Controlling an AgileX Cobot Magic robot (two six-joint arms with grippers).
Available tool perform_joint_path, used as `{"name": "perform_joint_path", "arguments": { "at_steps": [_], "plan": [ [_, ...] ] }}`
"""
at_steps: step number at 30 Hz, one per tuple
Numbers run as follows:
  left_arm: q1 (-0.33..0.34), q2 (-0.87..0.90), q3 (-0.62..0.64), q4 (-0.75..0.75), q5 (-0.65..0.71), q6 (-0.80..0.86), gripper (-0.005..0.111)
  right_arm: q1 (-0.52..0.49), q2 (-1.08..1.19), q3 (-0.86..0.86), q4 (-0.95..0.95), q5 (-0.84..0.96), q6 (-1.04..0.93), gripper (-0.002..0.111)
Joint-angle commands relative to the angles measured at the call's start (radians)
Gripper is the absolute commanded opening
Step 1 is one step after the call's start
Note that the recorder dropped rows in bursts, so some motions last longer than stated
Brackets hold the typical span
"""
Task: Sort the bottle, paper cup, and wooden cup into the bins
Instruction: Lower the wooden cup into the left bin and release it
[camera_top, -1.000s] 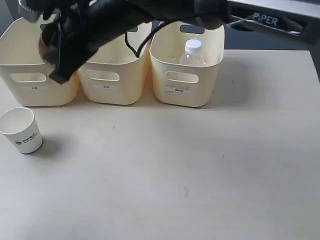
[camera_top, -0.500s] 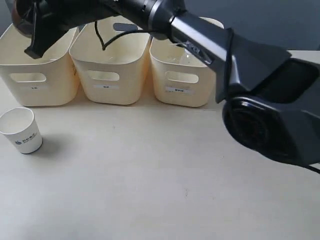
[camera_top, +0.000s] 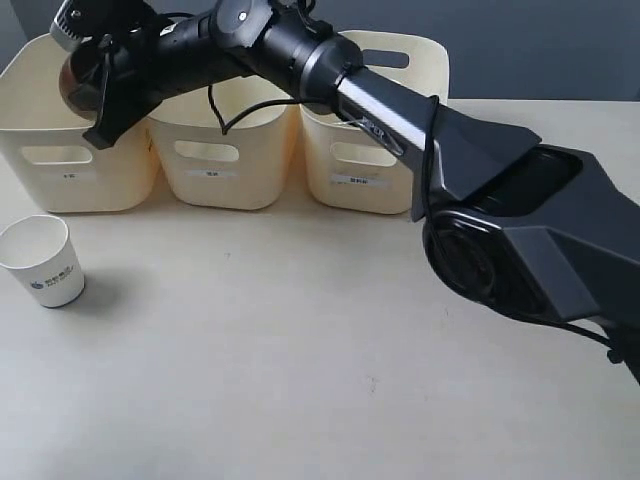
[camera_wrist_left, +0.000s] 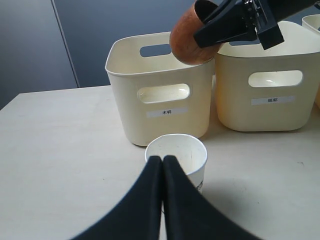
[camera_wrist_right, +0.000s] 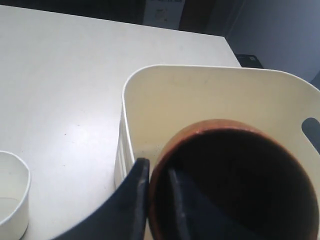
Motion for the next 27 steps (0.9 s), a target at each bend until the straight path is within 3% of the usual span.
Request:
{"name": "perform_joint_path", "arguments": {
  "at_steps": [1,14,20,27],
  "plan": [
    [-0.003,0.003,-0.001,0.002,-0.014,-0.003,0.0,-0.004,-0.012,-0.012,0.013,-0.016,-0.009,-0.001],
    [-0.003,0.003,-0.001,0.002,-0.014,-0.003,0.0,-0.004,-0.012,-0.012,0.015,-0.016,0.01,0.0],
    [-0.003,0.003,-0.001,0.002,-0.014,-0.003,0.0,-0.004,-0.012,-0.012,0.001,-0.016,0.019,0.031],
    [-0.003,0.003,-0.001,0.002,-0.014,-0.003,0.0,-0.004,-0.021,-0.012,-0.015,-0.014,0.034,0.032]
  ]
}}
